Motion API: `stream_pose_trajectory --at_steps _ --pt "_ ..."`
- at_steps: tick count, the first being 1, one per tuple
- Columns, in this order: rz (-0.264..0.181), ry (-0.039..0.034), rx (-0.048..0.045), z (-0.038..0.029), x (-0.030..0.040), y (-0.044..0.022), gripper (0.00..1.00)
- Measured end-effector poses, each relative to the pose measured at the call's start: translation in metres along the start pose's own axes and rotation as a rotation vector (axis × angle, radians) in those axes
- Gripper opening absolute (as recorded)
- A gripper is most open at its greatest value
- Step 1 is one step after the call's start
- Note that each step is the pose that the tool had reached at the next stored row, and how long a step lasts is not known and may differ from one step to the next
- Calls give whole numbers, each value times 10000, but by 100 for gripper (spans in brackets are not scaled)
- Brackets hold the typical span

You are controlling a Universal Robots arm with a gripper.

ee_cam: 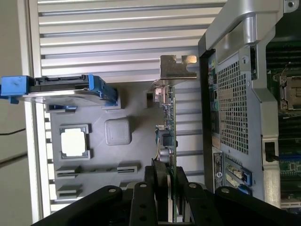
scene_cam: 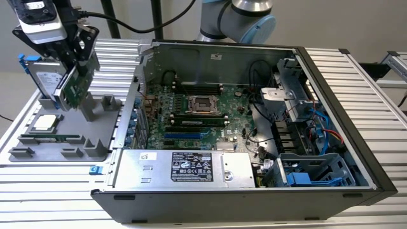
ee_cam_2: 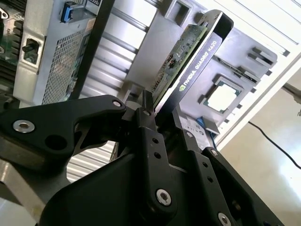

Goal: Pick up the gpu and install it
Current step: 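Pick up the gpu and move the gpu toward the slot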

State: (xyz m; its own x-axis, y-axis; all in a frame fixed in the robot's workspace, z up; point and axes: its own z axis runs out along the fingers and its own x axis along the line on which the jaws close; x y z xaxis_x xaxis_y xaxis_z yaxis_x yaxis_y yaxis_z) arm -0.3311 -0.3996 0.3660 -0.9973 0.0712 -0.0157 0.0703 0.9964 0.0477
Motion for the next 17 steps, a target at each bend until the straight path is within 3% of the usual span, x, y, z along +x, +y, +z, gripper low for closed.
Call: stream_pose_trajectory --at_steps 17 --pt "1 1 1 -88 -1 4 0"
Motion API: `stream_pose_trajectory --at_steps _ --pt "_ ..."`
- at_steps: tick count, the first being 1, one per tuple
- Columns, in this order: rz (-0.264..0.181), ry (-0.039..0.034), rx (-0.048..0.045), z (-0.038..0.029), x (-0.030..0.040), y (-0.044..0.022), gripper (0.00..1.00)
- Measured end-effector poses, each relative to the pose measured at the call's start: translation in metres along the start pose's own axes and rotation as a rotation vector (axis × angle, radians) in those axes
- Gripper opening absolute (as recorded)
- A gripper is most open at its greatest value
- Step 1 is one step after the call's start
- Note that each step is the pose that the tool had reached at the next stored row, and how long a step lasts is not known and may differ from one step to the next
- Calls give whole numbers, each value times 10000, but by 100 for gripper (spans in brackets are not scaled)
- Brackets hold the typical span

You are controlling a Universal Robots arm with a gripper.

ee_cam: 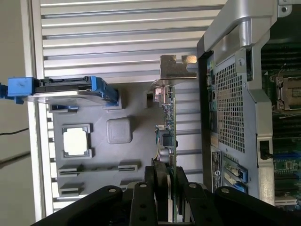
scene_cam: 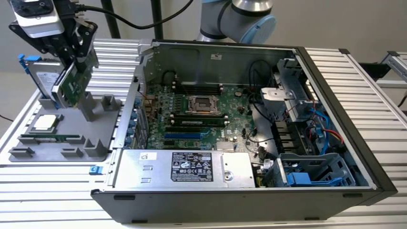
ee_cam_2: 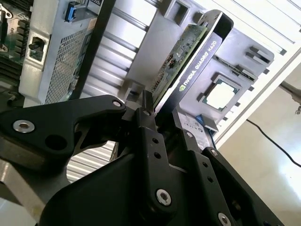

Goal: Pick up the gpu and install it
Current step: 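Pick up the gpu and move the gpu toward the slot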

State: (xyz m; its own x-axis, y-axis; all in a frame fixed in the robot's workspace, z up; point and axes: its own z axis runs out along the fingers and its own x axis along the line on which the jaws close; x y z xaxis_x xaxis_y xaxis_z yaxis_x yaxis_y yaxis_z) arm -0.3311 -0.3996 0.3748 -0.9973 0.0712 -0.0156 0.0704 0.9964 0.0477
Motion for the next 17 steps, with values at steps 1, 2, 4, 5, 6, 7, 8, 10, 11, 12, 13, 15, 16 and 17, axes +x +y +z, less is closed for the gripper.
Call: stream_pose_trajectory --at_steps 1,2,4,5,6,7,8,10,11,12,13,15,16,17 --pt "0 0 0 -6 0 0 0" --pt "0 0 0 -13 0 0 0" --pt "0 -2 -1 -25 0 1 0" --pt "0 0 0 -32 0 1 0" --pt "0 -1 0 -37 -1 2 0" --pt "0 -1 0 -41 -1 2 0" --pt "0 -1 0 -44 -1 2 0" --pt "0 -1 0 -55 -1 3 0" --pt "0 -1 0 -60 -1 3 0" --pt "0 0 0 -68 -1 3 0" --pt "0 0 0 -78 -1 4 0" --pt "0 0 0 -100 -2 5 0" --pt "0 0 0 -112 -2 5 0" --pt "0 0 0 -124 -2 6 0"
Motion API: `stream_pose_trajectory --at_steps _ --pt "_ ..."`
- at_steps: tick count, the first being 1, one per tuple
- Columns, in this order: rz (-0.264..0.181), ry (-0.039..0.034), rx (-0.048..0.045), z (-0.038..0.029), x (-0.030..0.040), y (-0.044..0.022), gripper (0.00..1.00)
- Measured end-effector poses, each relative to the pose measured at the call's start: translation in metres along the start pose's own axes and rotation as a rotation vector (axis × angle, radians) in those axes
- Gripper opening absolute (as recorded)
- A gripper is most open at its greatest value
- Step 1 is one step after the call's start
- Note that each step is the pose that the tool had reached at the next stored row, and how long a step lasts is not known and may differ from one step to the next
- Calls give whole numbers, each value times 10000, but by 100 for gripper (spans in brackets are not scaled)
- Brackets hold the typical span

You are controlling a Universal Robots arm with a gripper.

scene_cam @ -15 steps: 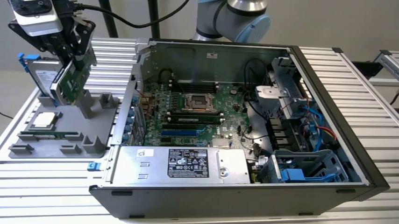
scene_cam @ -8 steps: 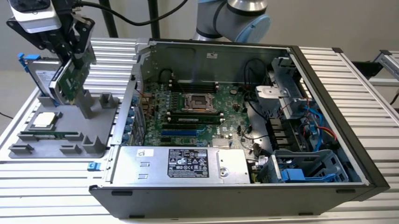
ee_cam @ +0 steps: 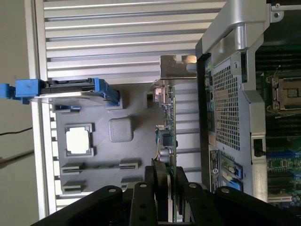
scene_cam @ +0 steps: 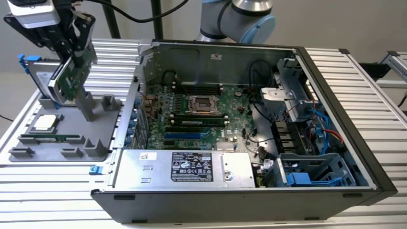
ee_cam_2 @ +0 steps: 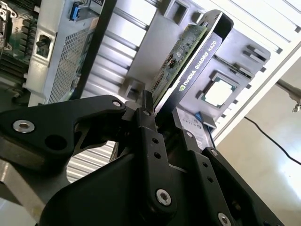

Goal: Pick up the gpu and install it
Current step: 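Pick up the gpu and move the gpu toward the slot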

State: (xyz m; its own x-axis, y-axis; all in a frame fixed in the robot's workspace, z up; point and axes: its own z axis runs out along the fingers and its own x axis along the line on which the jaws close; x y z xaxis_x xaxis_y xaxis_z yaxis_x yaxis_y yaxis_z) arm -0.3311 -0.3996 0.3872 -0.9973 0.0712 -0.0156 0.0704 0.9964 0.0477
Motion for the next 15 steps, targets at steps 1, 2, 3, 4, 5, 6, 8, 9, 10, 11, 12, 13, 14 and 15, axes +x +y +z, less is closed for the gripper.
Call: stream_pose_trajectory --at_steps 1,2,3,4,5,6,8,9,10,11,12,13,14,15 --pt "0 -1 0 -12 0 1 0" --pt "0 -2 0 -23 -1 1 0" --pt "0 -2 0 -34 -1 2 0" --pt "0 -2 -1 -44 -1 2 0" --pt "0 -3 -1 -55 -1 3 0" --pt "-1 -9 -2 -61 -1 3 0" --pt "-3 -8 11 -62 -2 2 0" --pt "-3 -9 12 -62 -2 2 0" --pt "-2 -6 15 -63 -1 3 0" --pt "0 -6 15 -63 -1 3 0" --pt "-1 -7 16 -63 -1 3 0" --pt "-1 -7 16 -63 -1 3 0" --pt "-1 -7 17 -63 -1 3 0" --pt "-1 -9 17 -63 -1 3 0"
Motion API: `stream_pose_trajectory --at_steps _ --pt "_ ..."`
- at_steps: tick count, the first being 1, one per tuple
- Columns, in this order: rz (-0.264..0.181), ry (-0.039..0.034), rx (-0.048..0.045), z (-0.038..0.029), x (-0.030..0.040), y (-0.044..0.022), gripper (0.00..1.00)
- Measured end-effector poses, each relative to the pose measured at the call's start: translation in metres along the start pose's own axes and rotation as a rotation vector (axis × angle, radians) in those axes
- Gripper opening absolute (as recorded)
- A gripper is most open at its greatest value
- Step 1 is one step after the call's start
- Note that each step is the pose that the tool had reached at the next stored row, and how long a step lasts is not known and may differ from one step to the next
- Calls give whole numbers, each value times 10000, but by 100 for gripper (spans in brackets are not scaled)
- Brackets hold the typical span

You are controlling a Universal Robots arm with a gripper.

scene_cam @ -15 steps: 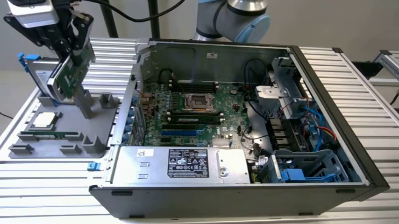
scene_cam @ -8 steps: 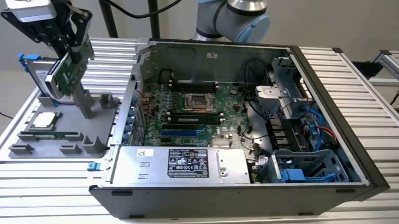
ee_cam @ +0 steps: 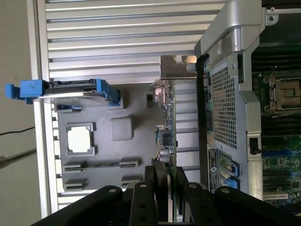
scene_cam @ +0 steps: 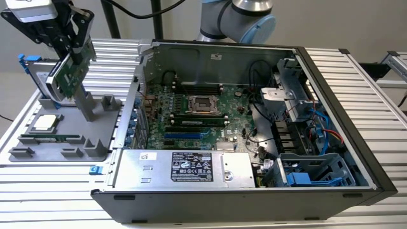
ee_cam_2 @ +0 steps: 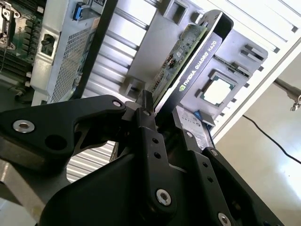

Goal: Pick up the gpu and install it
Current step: 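Pick up the gpu and move the gpu toward the slot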

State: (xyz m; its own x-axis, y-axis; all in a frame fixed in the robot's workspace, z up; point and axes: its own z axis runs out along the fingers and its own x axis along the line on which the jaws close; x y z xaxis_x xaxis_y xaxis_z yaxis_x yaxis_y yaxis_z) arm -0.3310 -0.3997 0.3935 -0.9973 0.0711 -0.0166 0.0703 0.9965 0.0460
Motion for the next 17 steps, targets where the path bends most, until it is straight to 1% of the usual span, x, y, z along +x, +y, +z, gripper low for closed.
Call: stream_pose_trajectory --at_steps 1,3,6,7,17 --pt "0 -9 0 -1 0 0 0" --pt "-2 -55 -11 -1 0 0 0" --pt "-6 -157 -35 -3 0 0 0" --pt "-7 -177 -41 -4 0 0 0" --pt "-6 -173 -42 -52 0 3 0"
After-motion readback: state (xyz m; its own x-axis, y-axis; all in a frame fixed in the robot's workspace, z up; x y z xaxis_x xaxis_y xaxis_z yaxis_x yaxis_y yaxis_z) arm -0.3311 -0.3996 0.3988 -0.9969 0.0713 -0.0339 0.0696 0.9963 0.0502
